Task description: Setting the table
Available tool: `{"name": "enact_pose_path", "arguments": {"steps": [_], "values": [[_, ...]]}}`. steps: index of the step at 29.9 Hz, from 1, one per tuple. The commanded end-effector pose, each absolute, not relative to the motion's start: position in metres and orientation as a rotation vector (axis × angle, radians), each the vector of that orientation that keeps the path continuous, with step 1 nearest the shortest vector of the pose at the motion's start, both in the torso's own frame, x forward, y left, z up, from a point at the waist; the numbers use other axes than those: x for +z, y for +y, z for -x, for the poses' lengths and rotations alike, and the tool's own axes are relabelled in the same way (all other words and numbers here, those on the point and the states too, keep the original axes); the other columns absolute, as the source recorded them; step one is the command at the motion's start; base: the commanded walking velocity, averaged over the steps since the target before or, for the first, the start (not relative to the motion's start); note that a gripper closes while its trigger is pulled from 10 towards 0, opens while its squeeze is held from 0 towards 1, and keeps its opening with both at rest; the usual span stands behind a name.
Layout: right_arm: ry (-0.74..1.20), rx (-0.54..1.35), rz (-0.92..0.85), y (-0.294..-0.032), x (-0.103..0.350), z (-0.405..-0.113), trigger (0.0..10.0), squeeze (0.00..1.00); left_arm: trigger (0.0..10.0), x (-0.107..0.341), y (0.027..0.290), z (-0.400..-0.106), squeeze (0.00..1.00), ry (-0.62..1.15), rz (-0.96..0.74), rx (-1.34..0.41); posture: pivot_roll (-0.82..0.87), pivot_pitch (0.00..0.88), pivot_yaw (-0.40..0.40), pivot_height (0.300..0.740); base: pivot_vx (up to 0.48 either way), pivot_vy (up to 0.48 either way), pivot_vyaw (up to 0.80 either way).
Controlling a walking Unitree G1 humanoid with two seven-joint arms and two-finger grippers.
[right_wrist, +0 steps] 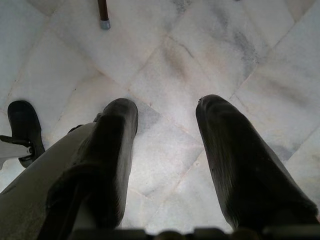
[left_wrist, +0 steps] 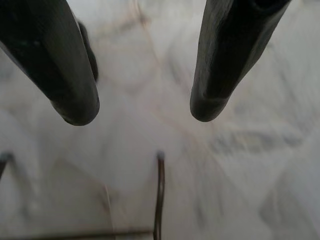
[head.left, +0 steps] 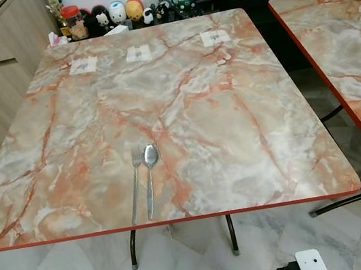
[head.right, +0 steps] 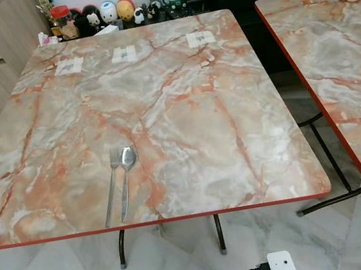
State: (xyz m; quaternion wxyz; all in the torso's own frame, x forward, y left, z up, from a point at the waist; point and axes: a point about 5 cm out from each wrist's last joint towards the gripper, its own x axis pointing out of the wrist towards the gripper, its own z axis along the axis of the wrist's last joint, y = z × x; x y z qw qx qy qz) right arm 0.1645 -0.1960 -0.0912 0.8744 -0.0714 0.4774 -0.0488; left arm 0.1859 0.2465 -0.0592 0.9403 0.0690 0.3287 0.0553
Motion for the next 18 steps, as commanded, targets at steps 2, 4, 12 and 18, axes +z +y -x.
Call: {"name": "enact_pose_path", "arguments": {"steps": [2, 4, 12, 18], "values": [[1.014, -0.104, 0.154, -0.197, -0.094, -0.159, 10.0, 0.00, 10.0, -0.061, 0.261, -0.163, 0.00, 0.646, -0.147, 0.134, -0.06, 0.124, 0.060, 0.740, 0.000, 0.000, 0.00], [1.014, -0.104, 0.156, -0.197, -0.094, -0.159, 10.0, 0.00, 10.0, -0.058, 0.265, -0.157, 0.00, 0.611, -0.152, 0.138, -0.05, 0.126, 0.058, 0.740, 0.000, 0.000, 0.00], [1.014, -0.107, 0.163, -0.199, -0.093, -0.159, 10.0, 0.00, 10.0, -0.019, 0.287, -0.142, 0.00, 0.322, -0.204, 0.211, -0.03, 0.132, 0.052, 0.740, 0.000, 0.000, 0.00], [1.009, -0.104, 0.169, -0.200, -0.092, -0.161, 10.0, 0.00, 10.0, 0.054, 0.284, -0.152, 0.00, 0.045, -0.273, 0.281, -0.02, 0.133, 0.047, 0.740, 0.000, 0.000, 0.00]]}}
